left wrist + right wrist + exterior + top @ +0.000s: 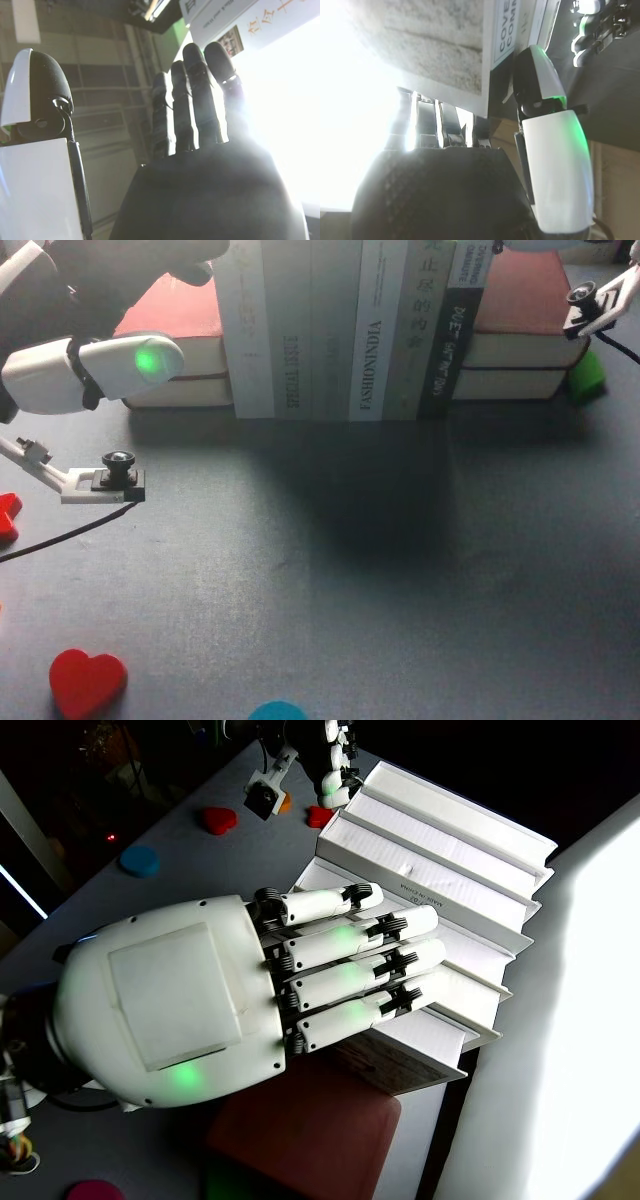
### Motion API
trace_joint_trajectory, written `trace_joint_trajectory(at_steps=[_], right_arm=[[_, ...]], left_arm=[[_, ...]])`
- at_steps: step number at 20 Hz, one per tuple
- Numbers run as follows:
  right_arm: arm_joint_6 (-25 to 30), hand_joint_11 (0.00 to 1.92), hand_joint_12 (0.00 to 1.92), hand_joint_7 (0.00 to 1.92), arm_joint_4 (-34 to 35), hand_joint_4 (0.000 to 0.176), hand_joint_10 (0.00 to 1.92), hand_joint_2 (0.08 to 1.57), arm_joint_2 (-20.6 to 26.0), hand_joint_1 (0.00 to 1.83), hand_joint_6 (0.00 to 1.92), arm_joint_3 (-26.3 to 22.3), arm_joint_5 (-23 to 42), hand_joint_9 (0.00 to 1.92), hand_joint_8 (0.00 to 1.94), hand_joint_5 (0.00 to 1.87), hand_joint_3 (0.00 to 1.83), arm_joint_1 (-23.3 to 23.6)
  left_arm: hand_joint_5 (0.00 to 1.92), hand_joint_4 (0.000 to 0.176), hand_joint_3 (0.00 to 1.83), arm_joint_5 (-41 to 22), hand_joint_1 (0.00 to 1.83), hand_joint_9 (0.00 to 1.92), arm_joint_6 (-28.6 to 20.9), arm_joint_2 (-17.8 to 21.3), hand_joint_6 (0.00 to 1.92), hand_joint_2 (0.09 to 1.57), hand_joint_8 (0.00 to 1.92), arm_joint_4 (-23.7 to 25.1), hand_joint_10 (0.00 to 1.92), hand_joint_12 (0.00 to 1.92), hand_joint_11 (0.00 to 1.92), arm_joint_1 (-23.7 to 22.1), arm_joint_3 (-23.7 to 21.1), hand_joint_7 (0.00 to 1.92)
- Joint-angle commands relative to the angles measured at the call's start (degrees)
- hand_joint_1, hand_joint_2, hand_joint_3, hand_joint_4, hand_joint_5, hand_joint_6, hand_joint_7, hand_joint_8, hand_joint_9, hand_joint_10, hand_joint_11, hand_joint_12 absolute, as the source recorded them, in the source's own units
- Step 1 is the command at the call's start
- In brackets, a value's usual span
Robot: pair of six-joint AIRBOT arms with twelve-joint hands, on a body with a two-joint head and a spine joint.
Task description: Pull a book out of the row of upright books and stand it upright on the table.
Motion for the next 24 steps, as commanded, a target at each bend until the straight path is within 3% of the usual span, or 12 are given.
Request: trace_joint_trajectory(at_steps=[1, 4, 7, 9, 11, 12, 14, 17, 18, 20, 21, 24], right_arm=[[0.2, 0.0, 0.01, 0.0, 1.2, 0.061, 0.0, 1.17, -0.4, 0.92, 0.0, 0.2, 2.8, 0.0, 0.0, 0.52, 0.0, 0.2], [2.3, 0.0, 0.0, 0.0, -1.9, 0.058, 0.0, 1.16, -0.5, 0.94, 0.0, -0.3, 2.6, 0.0, 0.0, 0.51, 0.0, 0.2], [2.5, 0.0, 0.0, 0.0, -3.7, 0.116, 0.0, 1.16, -0.5, 0.91, 0.0, -2.6, 2.6, 0.0, 0.0, 0.52, 0.0, 0.2], [2.5, 0.0, 0.0, 0.0, -5.1, 0.092, 0.0, 1.18, 1.4, 0.87, 0.0, -4.8, 2.6, 0.0, 0.0, 0.45, 0.0, 0.8], [1.3, 0.0, 0.0, 0.0, -6.7, 0.126, 0.0, 1.19, 4.1, 0.76, 0.0, -7.6, 2.8, 0.0, 0.0, 0.4, 0.01, 1.1], [0.1, 0.0, 0.0, 0.0, -7.5, 0.1, 0.0, 1.18, 5.9, 0.78, 0.01, -9.6, 2.9, 0.0, 0.0, 0.42, 0.0, 1.7], [-0.6, 0.0, 0.0, 0.0, -9.2, 0.103, 0.0, 1.18, 8.1, 0.82, 0.02, -12.2, 3.1, 0.0, 0.0, 0.44, 0.0, 2.3], [-2.6, 0.0, 0.0, 0.0, -10.7, 0.165, 0.0, 1.18, 11.6, 0.88, 0.01, -16.3, 3.8, 0.0, 0.0, 0.44, 0.0, 2.7], [-3.1, 0.0, 0.0, 0.0, -11.0, 0.134, 0.0, 1.17, 12.5, 0.88, 0.02, -17.5, 4.1, 0.0, 0.0, 0.46, 0.0, 2.8], [-4.1, 0.0, 0.0, 0.0, -11.4, 0.11, 0.0, 1.17, 14.1, 0.86, 0.01, -19.5, 4.9, 0.0, 0.0, 0.45, 0.0, 2.8], [-4.8, 0.0, 0.0, 0.0, -11.4, 0.138, 0.0, 1.18, 14.7, 0.93, 0.01, -20.3, 5.1, 0.0, 0.0, 0.44, 0.0, 2.8], [-5.2, 0.0, 0.0, 0.0, -11.7, 0.164, 0.0, 1.19, 15.0, 0.93, 0.01, -20.9, 5.2, 0.0, 0.0, 0.44, 0.0, 2.9]], left_arm=[[0.42, 0.015, 0.0, -6.3, 1.04, 0.39, -0.5, -0.2, 0.01, 0.93, 0.01, -2.3, 0.32, 1.49, 0.0, -0.8, 0.0, 0.4], [0.41, 0.013, 0.0, -6.5, 1.03, 0.36, -0.5, -0.2, 0.0, 0.94, 0.0, -2.7, 0.3, 1.44, 0.0, -0.2, -0.4, 0.4], [0.41, 0.006, 0.0, -6.6, 1.04, 0.38, -0.5, -0.2, 0.0, 0.93, 0.01, -3.1, 0.3, 1.43, 0.0, 0.4, -0.8, 0.41], [0.39, 0.0, 0.01, -6.8, 1.05, 0.36, -0.5, -0.1, 0.0, 0.95, 0.0, -3.7, 0.27, 1.4, 0.0, 1.0, -1.1, 0.39], [0.39, 0.008, 0.0, -7.2, 1.03, 0.38, -0.5, 0.0, 0.0, 0.93, 0.0, -4.4, 0.25, 1.42, 0.0, 1.6, -1.4, 0.4], [0.39, 0.003, 0.0, -7.3, 1.02, 0.41, -0.5, 0.0, 0.0, 0.91, 0.01, -4.6, 0.25, 1.44, 0.0, 1.9, -1.6, 0.43], [0.41, 0.004, 0.0, -7.3, 1.02, 0.42, -0.5, 0.1, 0.01, 0.9, 0.01, -4.9, 0.26, 1.47, 0.0, 2.4, -1.9, 0.45], [0.44, 0.038, 0.0, -7.5, 1.04, 0.4, -0.5, 0.0, 0.02, 0.89, 0.0, -5.4, 0.27, 1.55, 0.0, 3.0, -2.1, 0.44], [0.44, 0.034, 0.0, -7.6, 1.04, 0.37, -0.5, 0.0, 0.01, 0.89, 0.0, -5.5, 0.34, 1.57, 0.0, 3.1, -2.1, 0.42], [0.44, 0.04, 0.0, -7.9, 1.02, 0.29, -0.5, 0.0, 0.0, 0.89, 0.0, -6.0, 0.52, 1.61, 0.0, 3.5, -2.2, 0.4], [0.43, 0.037, 0.0, -8.0, 1.02, 0.26, -0.5, -0.1, 0.0, 0.89, 0.0, -6.3, 0.6, 1.63, 0.0, 3.7, -2.2, 0.39], [0.43, 0.047, 0.0, -8.2, 1.02, 0.2, -0.5, -0.3, 0.01, 0.88, 0.01, -6.5, 0.76, 1.67, 0.0, 4.0, -2.1, 0.36]])
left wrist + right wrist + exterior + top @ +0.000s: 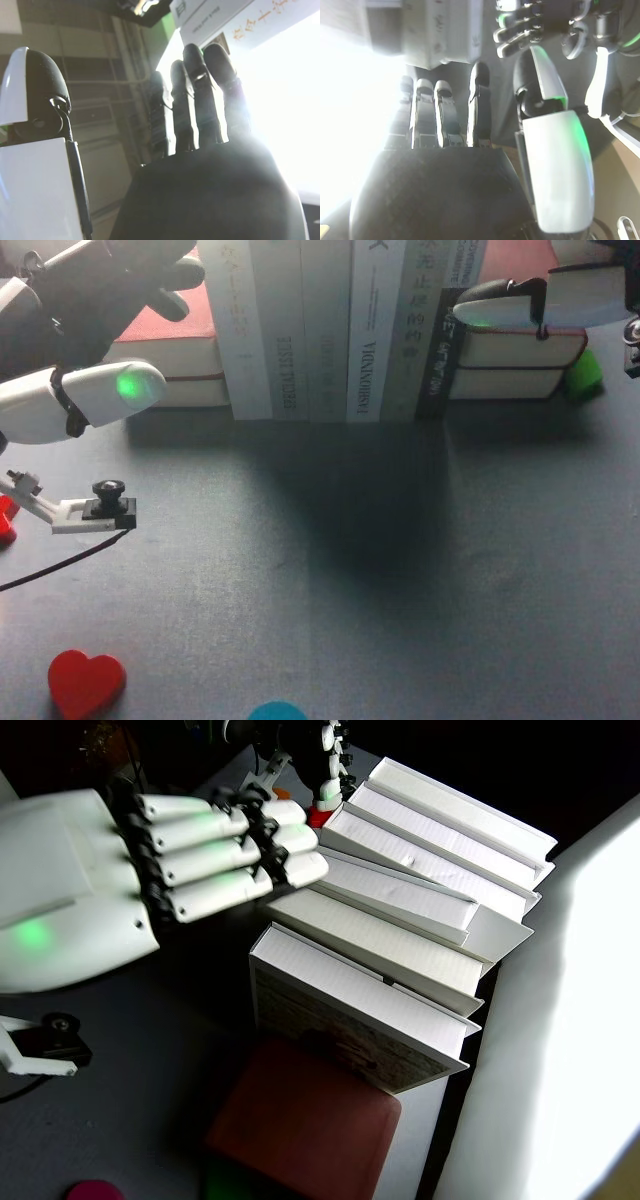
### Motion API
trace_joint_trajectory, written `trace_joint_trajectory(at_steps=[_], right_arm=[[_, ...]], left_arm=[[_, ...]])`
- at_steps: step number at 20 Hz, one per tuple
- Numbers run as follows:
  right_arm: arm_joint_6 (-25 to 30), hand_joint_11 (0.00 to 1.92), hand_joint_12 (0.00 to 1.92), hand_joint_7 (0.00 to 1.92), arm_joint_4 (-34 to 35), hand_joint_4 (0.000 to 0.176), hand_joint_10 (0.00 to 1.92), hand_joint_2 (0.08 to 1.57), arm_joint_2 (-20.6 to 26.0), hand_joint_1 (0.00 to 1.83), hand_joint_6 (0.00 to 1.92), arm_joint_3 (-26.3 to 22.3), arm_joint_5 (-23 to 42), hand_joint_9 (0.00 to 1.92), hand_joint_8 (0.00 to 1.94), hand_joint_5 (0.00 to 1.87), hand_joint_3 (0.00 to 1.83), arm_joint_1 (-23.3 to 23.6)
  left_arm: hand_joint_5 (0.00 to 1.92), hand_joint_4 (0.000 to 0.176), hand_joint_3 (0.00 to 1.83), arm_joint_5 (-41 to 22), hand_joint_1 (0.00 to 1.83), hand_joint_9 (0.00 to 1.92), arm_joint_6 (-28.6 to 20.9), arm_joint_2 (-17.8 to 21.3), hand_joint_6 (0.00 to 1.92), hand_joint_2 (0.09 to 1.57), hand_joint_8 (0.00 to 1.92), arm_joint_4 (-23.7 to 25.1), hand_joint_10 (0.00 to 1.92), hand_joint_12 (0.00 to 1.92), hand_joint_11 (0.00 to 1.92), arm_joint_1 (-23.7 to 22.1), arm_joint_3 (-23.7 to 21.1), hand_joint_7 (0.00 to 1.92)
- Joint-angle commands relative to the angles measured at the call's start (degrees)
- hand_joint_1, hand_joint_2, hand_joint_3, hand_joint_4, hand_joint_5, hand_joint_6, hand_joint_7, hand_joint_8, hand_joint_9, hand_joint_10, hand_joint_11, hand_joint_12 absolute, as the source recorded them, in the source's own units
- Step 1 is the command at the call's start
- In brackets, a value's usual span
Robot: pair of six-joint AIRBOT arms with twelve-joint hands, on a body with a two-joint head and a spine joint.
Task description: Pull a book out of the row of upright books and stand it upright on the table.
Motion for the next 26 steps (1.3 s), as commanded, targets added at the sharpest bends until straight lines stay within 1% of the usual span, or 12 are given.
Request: trace_joint_trajectory(at_steps=[1, 3, 4, 5, 7, 11, 15, 16, 17, 18, 20, 26], right_arm=[[-0.1, 0.0, 0.0, 0.0, 3.1, 0.159, 0.0, 1.2, 0.0, 0.86, 0.01, -0.3, 5.1, 0.0, 0.0, 0.45, 0.01, 1.0], [-0.1, 0.0, 0.0, 0.0, 2.9, 0.143, 0.0, 1.2, 0.1, 0.85, 0.01, -0.8, 5.7, 0.0, 0.0, 0.45, 0.01, 1.0], [-0.1, 0.0, 0.0, 0.0, 2.7, 0.103, 0.0, 1.2, 0.4, 0.78, 0.01, -1.1, 6.1, 0.0, 0.0, 0.47, 0.01, 1.0], [-0.1, 0.0, 0.0, 0.0, 2.6, 0.123, 0.0, 1.22, 0.7, 0.55, 0.01, -1.5, 6.4, 0.0, 0.0, 0.46, 0.01, 1.0], [-0.1, 0.0, 0.0, 0.0, 1.7, 0.123, 0.0, 1.22, 1.3, 0.48, 0.0, -2.2, 6.8, 0.0, 0.0, 0.45, 0.01, 2.2], [-0.6, 0.0, 0.0, 0.0, 0.3, 0.128, 0.0, 1.21, 2.0, 0.49, 0.01, -2.8, 6.9, 0.0, 0.0, 0.47, 0.01, 5.3], [-4.7, 0.0, 0.0, 0.0, -0.2, 0.161, 0.0, 1.23, 2.0, 0.43, 0.02, -2.7, 3.9, 0.0, 0.0, 0.53, 0.01, 8.0], [-6.0, 0.0, 0.0, 0.0, -0.9, 0.161, 0.0, 1.22, 2.0, 0.33, 0.02, -2.4, 1.9, 0.0, 0.0, 0.53, 0.0, 8.5], [-6.1, 0.0, 0.0, 0.0, -1.5, 0.119, 0.0, 1.2, 2.0, 0.29, 0.02, -2.1, 0.9, 0.0, 0.0, 0.53, 0.0, 8.8], [-6.1, 0.0, 0.0, 0.0, -2.2, 0.114, 0.0, 1.18, 2.0, 0.35, 0.02, -1.3, -0.4, 0.0, 0.0, 0.53, 0.0, 9.1], [-6.1, 0.0, 0.0, 0.0, -2.5, 0.165, 0.0, 1.14, 1.8, 0.29, 0.0, -0.4, -2.2, 0.0, 0.0, 0.49, 0.0, 9.4], [-6.1, 0.0, 0.0, 0.0, -2.8, 0.128, 0.0, 1.16, -0.7, 0.27, 0.02, 2.1, -5.2, 0.0, 0.0, 0.53, 0.0, 9.6]], left_arm=[[0.43, 0.048, 0.0, -6.7, 1.02, 0.2, -0.6, -0.3, 0.01, 0.89, 0.01, -2.1, 0.76, 1.68, 0.0, -0.3, -0.1, 0.37], [0.43, 0.051, 0.0, -6.8, 1.01, 0.2, -0.6, -0.3, 0.01, 0.88, 0.01, -2.3, 0.78, 1.7, 0.0, -0.1, -0.1, 0.37], [0.43, 0.047, 0.0, -6.8, 1.0, 0.2, -0.6, -0.4, 0.01, 0.89, 0.0, -2.4, 0.81, 1.72, 0.0, 0.0, -0.1, 0.37], [0.43, 0.047, 0.0, -6.8, 1.01, 0.19, -0.6, -0.4, 0.01, 0.89, 0.0, -2.4, 0.81, 1.7, 0.0, 0.0, -0.1, 0.36], [0.44, 0.044, 0.0, -6.9, 1.02, 0.17, -0.6, -0.4, 0.01, 0.88, 0.0, -2.4, 0.8, 1.68, 0.0, 0.0, -0.1, 0.38], [0.43, 0.043, 0.0, -6.9, 0.99, 0.18, -0.6, -0.5, 0.0, 0.89, 0.0, -2.4, 0.82, 1.72, 0.0, 0.2, -0.1, 0.37], [0.42, 0.042, 0.0, -6.9, 1.0, 0.13, -0.6, -0.5, 0.0, 0.89, 0.0, -2.4, 0.85, 1.69, 0.0, 0.1, 0.1, 0.33], [0.43, 0.038, 0.0, -6.9, 1.01, 0.13, -0.6, -0.5, 0.01, 0.88, 0.01, -2.5, 0.84, 1.71, 0.0, 0.1, 0.2, 0.35], [0.43, 0.039, 0.0, -7.0, 1.01, 0.13, -0.6, -0.5, 0.01, 0.89, 0.01, -2.6, 0.87, 1.73, 0.0, 0.1, 0.2, 0.37], [0.46, 0.044, 0.0, -7.2, 1.01, 0.17, -0.6, -0.4, 0.02, 0.87, 0.03, -3.0, 0.88, 1.72, 0.0, 0.1, 0.2, 0.41], [0.46, 0.03, 0.0, -7.4, 0.99, 0.21, -0.6, -0.3, 0.01, 0.89, 0.04, -3.5, 0.86, 1.7, 0.0, 0.2, 0.2, 0.45], [0.43, 0.031, 0.01, -8.0, 1.0, 0.23, -0.6, 0.3, 0.0, 0.93, 0.0, -4.3, 0.73, 1.67, 0.0, 0.6, -0.2, 0.4]])
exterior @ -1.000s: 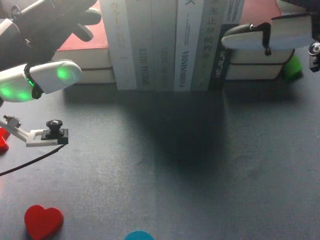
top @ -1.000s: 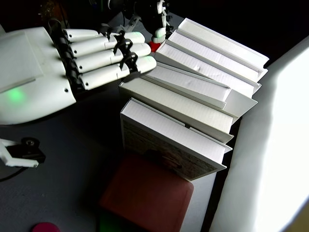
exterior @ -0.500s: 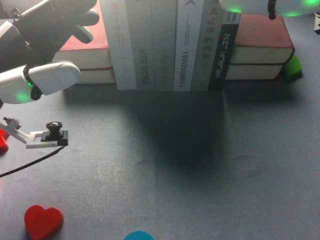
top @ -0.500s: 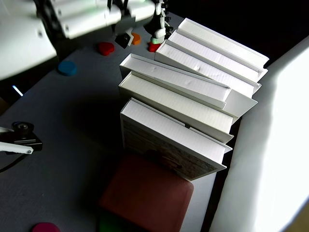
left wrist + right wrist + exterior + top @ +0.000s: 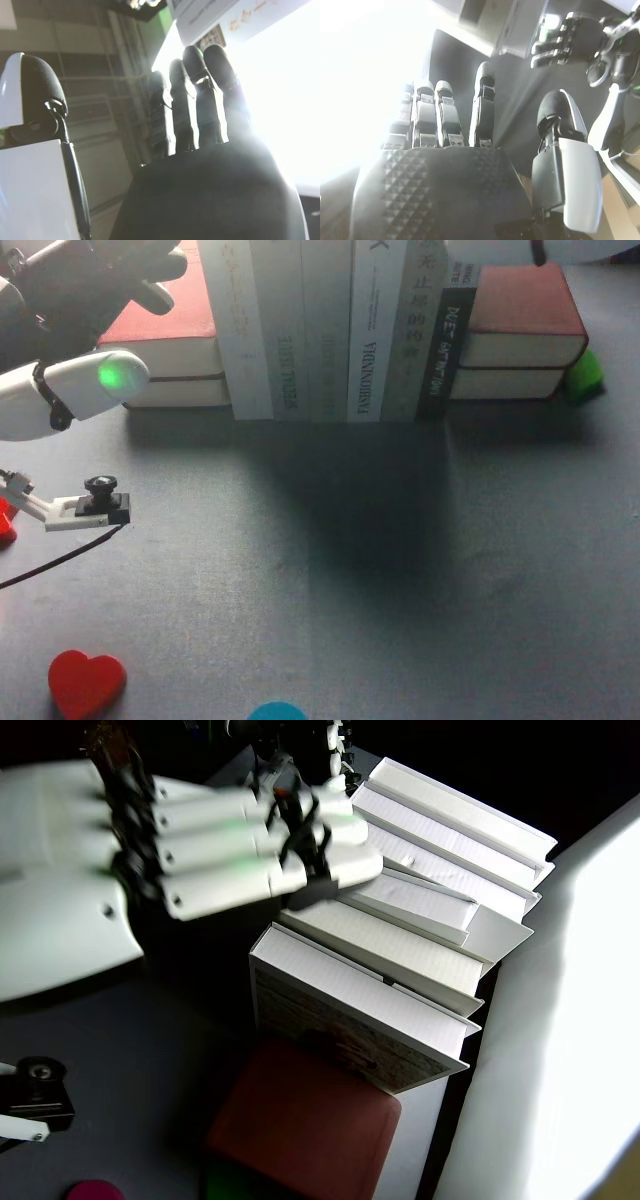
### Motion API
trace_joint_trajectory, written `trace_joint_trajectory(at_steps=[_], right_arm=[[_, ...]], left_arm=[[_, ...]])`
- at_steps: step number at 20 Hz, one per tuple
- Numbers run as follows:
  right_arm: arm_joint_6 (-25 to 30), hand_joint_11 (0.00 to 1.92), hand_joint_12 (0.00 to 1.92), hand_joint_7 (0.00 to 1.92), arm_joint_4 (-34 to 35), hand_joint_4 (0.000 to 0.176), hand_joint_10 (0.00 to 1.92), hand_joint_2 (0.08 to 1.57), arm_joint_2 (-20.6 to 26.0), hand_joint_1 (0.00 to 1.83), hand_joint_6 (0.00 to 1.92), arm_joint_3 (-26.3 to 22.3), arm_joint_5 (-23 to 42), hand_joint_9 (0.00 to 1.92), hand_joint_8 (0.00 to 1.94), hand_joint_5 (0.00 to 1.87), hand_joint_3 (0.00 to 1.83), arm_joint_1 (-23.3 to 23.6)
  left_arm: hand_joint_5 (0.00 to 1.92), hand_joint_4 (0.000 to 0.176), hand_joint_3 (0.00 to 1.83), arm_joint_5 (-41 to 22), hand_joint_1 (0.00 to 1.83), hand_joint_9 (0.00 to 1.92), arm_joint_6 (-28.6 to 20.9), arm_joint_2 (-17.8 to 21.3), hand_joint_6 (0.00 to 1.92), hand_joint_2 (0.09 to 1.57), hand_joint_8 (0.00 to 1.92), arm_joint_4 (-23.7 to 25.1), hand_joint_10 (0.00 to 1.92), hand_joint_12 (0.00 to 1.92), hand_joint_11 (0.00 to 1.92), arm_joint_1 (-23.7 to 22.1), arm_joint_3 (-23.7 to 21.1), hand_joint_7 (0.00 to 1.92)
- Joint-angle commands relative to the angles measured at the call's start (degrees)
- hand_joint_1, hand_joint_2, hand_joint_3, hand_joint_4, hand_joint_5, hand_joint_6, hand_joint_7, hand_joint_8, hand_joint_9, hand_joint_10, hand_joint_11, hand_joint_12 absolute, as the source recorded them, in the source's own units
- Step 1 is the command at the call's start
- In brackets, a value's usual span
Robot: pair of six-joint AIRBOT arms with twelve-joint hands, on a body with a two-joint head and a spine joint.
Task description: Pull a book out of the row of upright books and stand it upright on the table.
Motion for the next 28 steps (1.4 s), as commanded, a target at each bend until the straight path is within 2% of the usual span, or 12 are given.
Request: trace_joint_trajectory(at_steps=[1, 6, 8, 9, 11, 13, 18, 20, 22, 23, 26, 28], right_arm=[[0.0, 0.0, 0.0, 0.0, 3.1, 0.128, 0.0, 1.16, -0.1, 0.27, 0.02, 0.2, 4.5, 0.0, 0.0, 0.53, 0.0, 1.3], [0.0, 0.0, 0.0, 0.0, 1.7, 0.134, 0.0, 1.18, -1.0, 0.25, 0.01, 0.3, 3.6, 0.0, 0.0, 0.52, 0.0, 1.7], [0.6, 0.0, 0.0, 0.0, 0.4, 0.115, 0.0, 1.19, -1.4, 0.31, 0.01, 0.6, 2.8, 0.0, 0.0, 0.53, 0.01, 1.7], [1.2, 0.0, 0.0, 0.0, -0.4, 0.061, 0.0, 1.2, -1.5, 0.39, 0.0, 0.7, 2.5, 0.0, 0.0, 0.5, 0.01, 1.7], [2.8, 0.0, 0.0, 0.0, -2.5, 0.074, 0.0, 1.17, -2.0, 0.32, 0.01, 1.0, 2.1, 0.0, 0.0, 0.51, 0.0, 1.7], [4.7, 0.0, 0.0, 0.0, -5.1, 0.048, 0.0, 1.11, -2.3, 0.25, 0.0, 1.0, 1.6, 0.0, 0.0, 0.49, 0.0, 1.7], [7.4, 0.0, 0.0, 0.0, -8.8, 0.156, 0.0, 1.16, -2.3, 0.17, 0.0, -1.5, 1.7, 0.0, 0.0, 0.46, 0.01, 0.8], [8.4, 0.0, 0.0, 0.0, -11.0, 0.175, 0.0, 1.11, 0.1, 0.01, 0.0, -3.9, 1.7, 0.0, 0.0, 0.35, 0.0, 0.3], [9.9, 0.0, 0.0, 0.0, -12.4, 0.148, 0.0, 1.19, 1.8, 0.0, 0.0, -5.4, 1.9, 0.0, 0.0, 0.31, 0.03, 0.1], [10.8, 0.0, 0.0, 0.0, -13.2, 0.078, 0.0, 1.2, 3.0, 0.0, 0.04, -6.5, 2.3, 0.0, 0.0, 0.39, 0.03, -0.2], [10.8, 0.0, 0.0, 0.0, -13.2, 0.051, 0.0, 1.28, 5.9, 0.1, 0.04, -9.2, 3.5, 0.0, 0.0, 0.45, 0.02, -1.7], [10.8, 0.0, 0.0, 0.0, -13.2, 0.008, 0.0, 1.28, 6.8, 0.08, 0.03, -10.3, 3.7, 0.0, 0.0, 0.45, 0.01, -2.4]], left_arm=[[0.43, 0.031, 0.01, -6.5, 1.0, 0.23, -0.6, 0.2, 0.0, 0.93, 0.0, -1.9, 0.73, 1.67, 0.0, -0.3, -0.2, 0.4], [0.43, 0.013, 0.0, -6.6, 1.0, 0.23, -0.6, 0.1, 0.0, 0.96, 0.01, -1.9, 0.65, 1.59, 0.0, -0.3, -0.1, 0.38], [0.43, 0.022, 0.0, -6.7, 0.99, 0.25, -0.6, 0.1, 0.0, 0.95, 0.01, -2.1, 0.65, 1.6, 0.0, -0.3, -0.2, 0.39], [0.43, 0.028, 0.0, -6.8, 0.98, 0.26, -0.6, 0.1, 0.0, 0.95, 0.01, -2.2, 0.62, 1.61, 0.0, -0.3, -0.2, 0.41], [0.43, 0.026, 0.0, -7.0, 0.99, 0.26, -0.6, 0.1, 0.0, 0.94, 0.01, -2.3, 0.61, 1.61, 0.0, -0.3, -0.3, 0.42], [0.45, 0.038, 0.0, -7.1, 0.98, 0.27, -0.6, 0.1, 0.01, 0.93, 0.0, -2.5, 0.61, 1.61, 0.0, -0.2, -0.3, 0.4], [0.45, 0.043, 0.0, -7.5, 1.01, 0.27, -0.6, 0.1, 0.01, 0.93, 0.01, -3.3, 0.6, 1.58, 0.0, 0.7, -0.7, 0.42], [0.45, 0.043, 0.0, -7.8, 1.01, 0.26, -0.6, 0.2, 0.01, 0.93, 0.0, -3.9, 0.6, 1.58, 0.0, 1.3, -1.0, 0.41], [0.45, 0.038, 0.0, -8.0, 1.0, 0.26, -0.6, 0.2, 0.0, 0.92, 0.0, -4.2, 0.61, 1.59, 0.0, 1.6, -1.2, 0.41], [0.45, 0.046, 0.0, -8.3, 1.0, 0.26, -0.6, 0.2, 0.01, 0.91, 0.0, -4.6, 0.62, 1.6, 0.0, 2.0, -1.4, 0.4], [0.43, 0.026, 0.0, -8.9, 1.0, 0.22, -0.6, 0.0, 0.0, 0.93, 0.0, -5.8, 0.67, 1.61, 0.0, 3.2, -1.5, 0.38], [0.42, 0.051, 0.0, -9.3, 0.99, 0.19, -0.6, 0.0, 0.0, 0.92, 0.0, -6.4, 0.67, 1.61, 0.0, 3.7, -1.6, 0.38]])
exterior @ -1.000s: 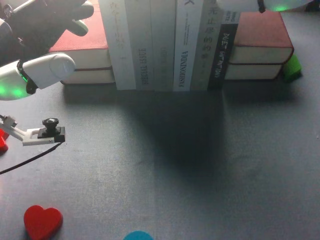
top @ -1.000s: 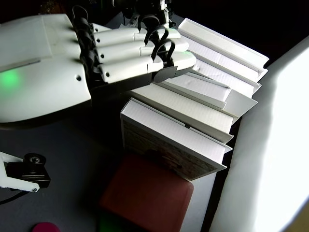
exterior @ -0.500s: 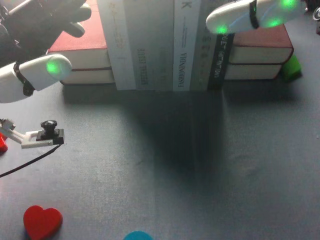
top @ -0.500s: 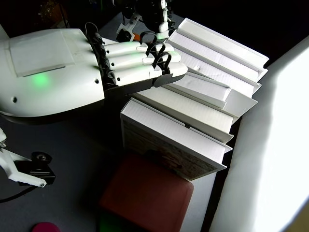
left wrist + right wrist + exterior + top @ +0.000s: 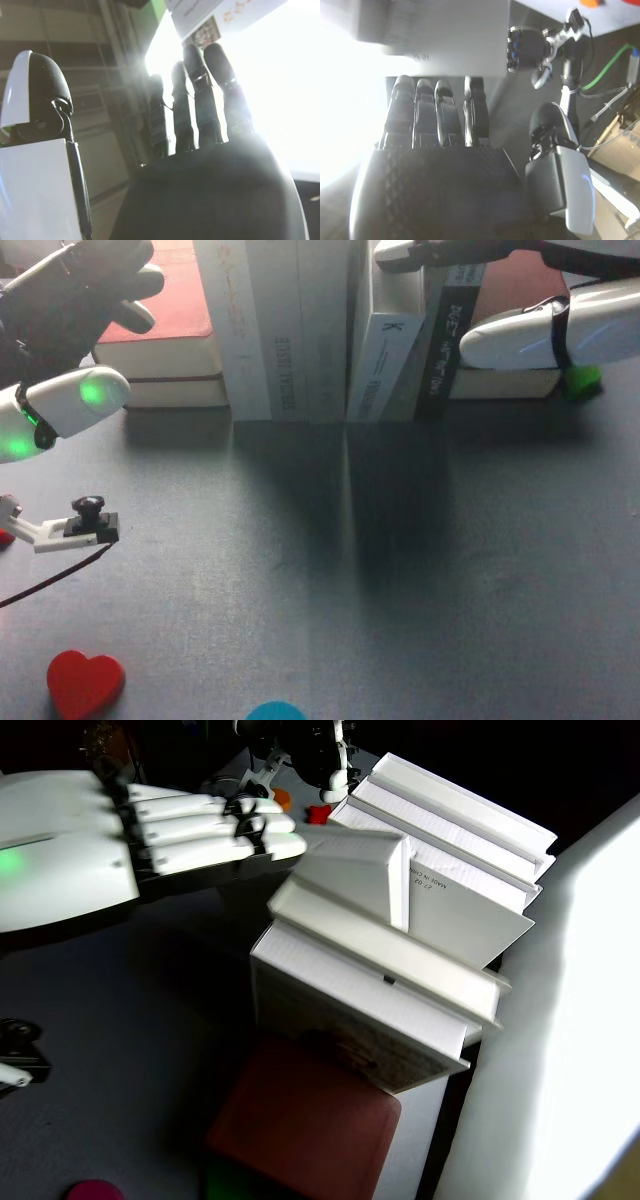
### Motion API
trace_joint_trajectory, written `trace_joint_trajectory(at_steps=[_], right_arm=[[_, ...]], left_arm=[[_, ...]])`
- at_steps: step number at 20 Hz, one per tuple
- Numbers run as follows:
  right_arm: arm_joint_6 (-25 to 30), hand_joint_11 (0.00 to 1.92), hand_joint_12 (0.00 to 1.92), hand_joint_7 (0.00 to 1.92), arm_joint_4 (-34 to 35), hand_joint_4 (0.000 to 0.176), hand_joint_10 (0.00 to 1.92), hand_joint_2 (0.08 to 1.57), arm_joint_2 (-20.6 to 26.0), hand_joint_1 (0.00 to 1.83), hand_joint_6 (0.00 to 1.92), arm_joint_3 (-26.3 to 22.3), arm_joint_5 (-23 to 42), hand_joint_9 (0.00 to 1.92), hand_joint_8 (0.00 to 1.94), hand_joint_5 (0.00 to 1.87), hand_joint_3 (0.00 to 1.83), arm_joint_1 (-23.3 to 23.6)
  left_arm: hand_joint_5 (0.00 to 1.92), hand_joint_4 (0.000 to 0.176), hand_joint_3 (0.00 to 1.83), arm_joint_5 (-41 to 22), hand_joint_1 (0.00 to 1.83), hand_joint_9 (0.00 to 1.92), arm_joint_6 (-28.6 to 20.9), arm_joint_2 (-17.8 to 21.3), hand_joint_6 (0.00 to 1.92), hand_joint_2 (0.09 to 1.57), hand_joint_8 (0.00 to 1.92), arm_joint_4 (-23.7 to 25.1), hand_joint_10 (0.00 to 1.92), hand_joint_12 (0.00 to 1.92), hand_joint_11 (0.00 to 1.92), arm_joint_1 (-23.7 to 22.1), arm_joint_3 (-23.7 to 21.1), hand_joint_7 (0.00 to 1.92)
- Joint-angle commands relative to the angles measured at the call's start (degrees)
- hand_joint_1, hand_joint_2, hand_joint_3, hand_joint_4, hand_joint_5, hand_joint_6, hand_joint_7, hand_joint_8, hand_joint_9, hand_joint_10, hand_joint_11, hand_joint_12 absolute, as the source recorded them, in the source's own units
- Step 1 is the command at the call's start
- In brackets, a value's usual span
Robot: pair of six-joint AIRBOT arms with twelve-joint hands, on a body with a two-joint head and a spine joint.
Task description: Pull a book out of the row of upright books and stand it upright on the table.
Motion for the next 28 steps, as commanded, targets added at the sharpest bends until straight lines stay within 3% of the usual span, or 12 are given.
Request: trace_joint_trajectory(at_steps=[1, 2, 5, 7, 12, 15, 17, 21, 24, 25, 26, 28], right_arm=[[0.0, 0.0, 0.0, 0.0, 1.9, 0.015, 0.0, 1.26, 0.1, 0.06, 0.03, -0.5, 2.9, 0.0, 0.0, 0.46, 0.0, -0.1], [0.0, 0.0, 0.0, 0.0, 2.2, 0.025, 0.0, 1.25, 0.3, 0.03, 0.02, -0.7, 3.0, 0.0, 0.0, 0.46, 0.0, -0.6], [-0.2, 0.0, 0.0, 0.0, 4.6, 0.0, 0.0, 1.26, 0.6, 0.16, 0.03, -1.3, 4.3, 0.0, 0.0, 0.51, 0.0, -3.3], [-1.1, 0.0, 0.0, 0.0, 7.1, 0.05, 0.0, 1.25, 0.7, 0.08, 0.03, -1.8, 5.6, 0.0, 0.0, 0.52, 0.0, -5.3], [-6.3, 0.0, 0.0, 0.0, 17.7, 0.097, 0.0, 1.26, 0.2, 0.06, 0.01, -2.7, 10.0, 0.0, 0.0, 0.45, 0.0, -14.2], [-6.9, 0.0, 0.0, 0.0, 20.0, 0.082, 0.0, 1.24, 0.2, 0.08, 0.03, -2.6, 10.7, 0.0, 0.0, 0.52, 0.0, -16.0], [-7.1, 0.0, 0.0, 0.0, 20.3, 0.093, 0.0, 1.24, 0.3, 0.07, 0.01, -2.5, 11.1, 0.0, 0.0, 0.48, 0.0, -15.8], [-7.1, 0.0, 0.0, 0.0, 20.8, 0.052, 0.0, 1.25, 3.2, 0.15, 0.02, -3.2, 13.4, 0.0, 0.0, 0.5, 0.0, -13.4], [-7.1, 0.0, 0.0, 0.0, 20.8, 0.071, 0.0, 1.23, 6.1, 0.22, 0.03, -4.9, 16.5, 0.0, 0.0, 0.55, 0.0, -11.8], [-7.1, 0.04, 0.02, 0.0, 20.8, 0.094, 0.0, 1.26, 6.8, 0.45, 0.03, -5.6, 17.4, 0.0, 0.0, 0.55, 0.0, -11.1], [-7.1, 0.0, 0.76, 0.08, 20.7, 0.102, 0.03, 1.26, 7.4, 0.61, 0.02, -6.3, 18.3, 0.07, 0.02, 0.54, 0.0, -10.2], [-7.1, 0.0, 0.25, 0.1, 19.7, 0.093, 0.01, 1.23, 8.0, 0.71, 0.01, -7.2, 19.6, 0.03, 0.01, 0.48, 0.0, -8.8]], left_arm=[[0.43, 0.05, 0.0, -7.1, 0.99, 0.17, -0.5, -0.1, 0.0, 0.92, 0.0, -2.1, 0.67, 1.61, 0.0, 0.1, -0.2, 0.36], [0.4, 0.047, 0.0, -7.3, 0.97, 0.14, -0.5, -0.1, 0.0, 0.94, 0.0, -2.5, 0.67, 1.59, 0.0, 0.4, -0.3, 0.32], [0.41, 0.055, 0.0, -8.0, 0.97, 0.14, -0.5, -0.2, 0.01, 0.94, 0.01, -3.6, 0.7, 1.61, 0.0, 1.3, -0.6, 0.32], [0.4, 0.051, 0.01, -8.4, 0.95, 0.13, -0.5, -0.3, 0.0, 0.95, 0.0, -4.0, 0.7, 1.58, 0.0, 1.7, -0.8, 0.29], [0.4, 0.032, 0.01, -8.6, 0.95, 0.12, -0.5, -0.3, 0.0, 0.96, 0.01, -5.0, 0.8, 1.61, 0.0, 2.7, -1.3, 0.33], [0.42, 0.033, 0.0, -8.6, 0.95, 0.14, -0.5, -0.4, 0.01, 0.95, 0.02, -5.0, 0.81, 1.61, 0.0, 2.7, -1.4, 0.37], [0.4, 0.049, 0.0, -8.6, 0.96, 0.12, -0.5, -0.4, 0.0, 0.94, 0.01, -5.0, 0.8, 1.57, 0.0, 2.7, -1.3, 0.34], [0.39, 0.034, 0.0, -8.6, 0.96, 0.11, -0.5, -0.6, 0.0, 0.95, 0.01, -4.9, 0.79, 1.53, 0.0, 2.7, -1.2, 0.35], [0.39, 0.035, 0.0, -8.5, 0.97, 0.09, -0.5, -0.9, 0.0, 0.95, 0.0, -4.9, 0.84, 1.57, 0.0, 2.9, -1.2, 0.34], [0.41, 0.037, 0.0, -8.4, 0.99, 0.1, -0.5, -1.0, 0.01, 0.95, 0.01, -4.9, 0.87, 1.64, 0.0, 3.0, -1.2, 0.35], [0.43, 0.05, 0.0, -8.4, 1.02, 0.12, -0.5, -1.0, 0.01, 0.95, 0.01, -4.9, 0.9, 1.68, 0.0, 3.1, -1.2, 0.37], [0.43, 0.05, 0.0, -8.4, 1.01, 0.12, -0.5, -1.0, 0.01, 0.94, 0.01, -5.0, 0.9, 1.66, 0.0, 3.2, -1.2, 0.37]])
